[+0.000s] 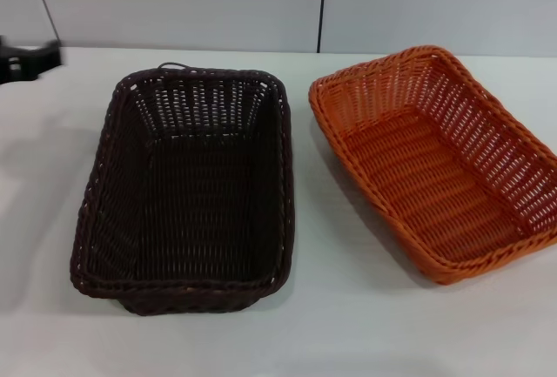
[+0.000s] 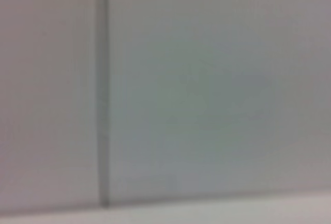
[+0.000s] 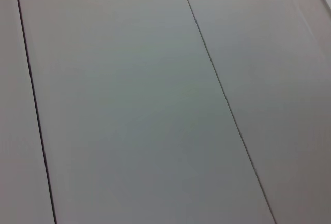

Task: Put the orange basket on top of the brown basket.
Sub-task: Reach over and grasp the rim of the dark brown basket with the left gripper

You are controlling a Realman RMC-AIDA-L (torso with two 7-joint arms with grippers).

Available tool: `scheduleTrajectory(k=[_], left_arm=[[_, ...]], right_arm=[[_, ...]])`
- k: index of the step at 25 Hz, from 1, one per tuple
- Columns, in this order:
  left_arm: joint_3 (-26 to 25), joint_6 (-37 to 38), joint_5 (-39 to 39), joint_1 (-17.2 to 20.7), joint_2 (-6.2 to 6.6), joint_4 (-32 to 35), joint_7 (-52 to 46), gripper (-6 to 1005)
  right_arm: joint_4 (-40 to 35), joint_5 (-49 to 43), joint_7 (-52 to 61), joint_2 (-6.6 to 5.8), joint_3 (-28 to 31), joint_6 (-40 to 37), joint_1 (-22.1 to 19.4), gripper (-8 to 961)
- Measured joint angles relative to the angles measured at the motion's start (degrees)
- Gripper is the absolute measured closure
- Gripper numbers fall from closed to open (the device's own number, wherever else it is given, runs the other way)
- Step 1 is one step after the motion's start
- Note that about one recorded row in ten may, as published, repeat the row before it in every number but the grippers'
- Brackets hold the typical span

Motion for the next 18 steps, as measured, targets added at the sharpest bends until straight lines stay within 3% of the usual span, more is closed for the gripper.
scheduleTrajectory(k=[1, 2, 3, 6, 8, 18], left_arm=[[-0.7, -1.0, 0.1, -0.2, -0.34, -0.3, 0.3, 193], [-4.1, -7.6, 0.4, -1.5, -1.99, -2.2, 2.1, 193], [-9.4, -19.7, 2.1, -4.0, -4.19, -5.1, 4.0, 193], [-9.8, -27.3, 6.4, -5.4, -3.96, -6.3, 1.2, 194], [-5.5, -29.9, 12.0, -6.1, -4.02, -6.7, -3.0, 195], [-1.1, -29.8, 14.4, -6.9, -4.08, -5.0, -5.7, 198]], right_arm=[[0.0, 0.0, 0.0, 0.00, 0.0, 0.0, 0.0, 128], [0.0, 0.0, 0.0, 0.00, 0.0, 0.1, 0.0, 128], [0.0, 0.0, 0.0, 0.02, 0.0, 0.2, -0.1, 128], [0.1, -0.1, 0.0, 0.03, 0.0, 0.4, -0.1, 128], [0.0, -0.2, 0.0, 0.06, -0.1, 0.5, -0.1, 128], [-0.3, 0.0, 0.0, -0.01, -0.1, 1.2, -0.1, 128]])
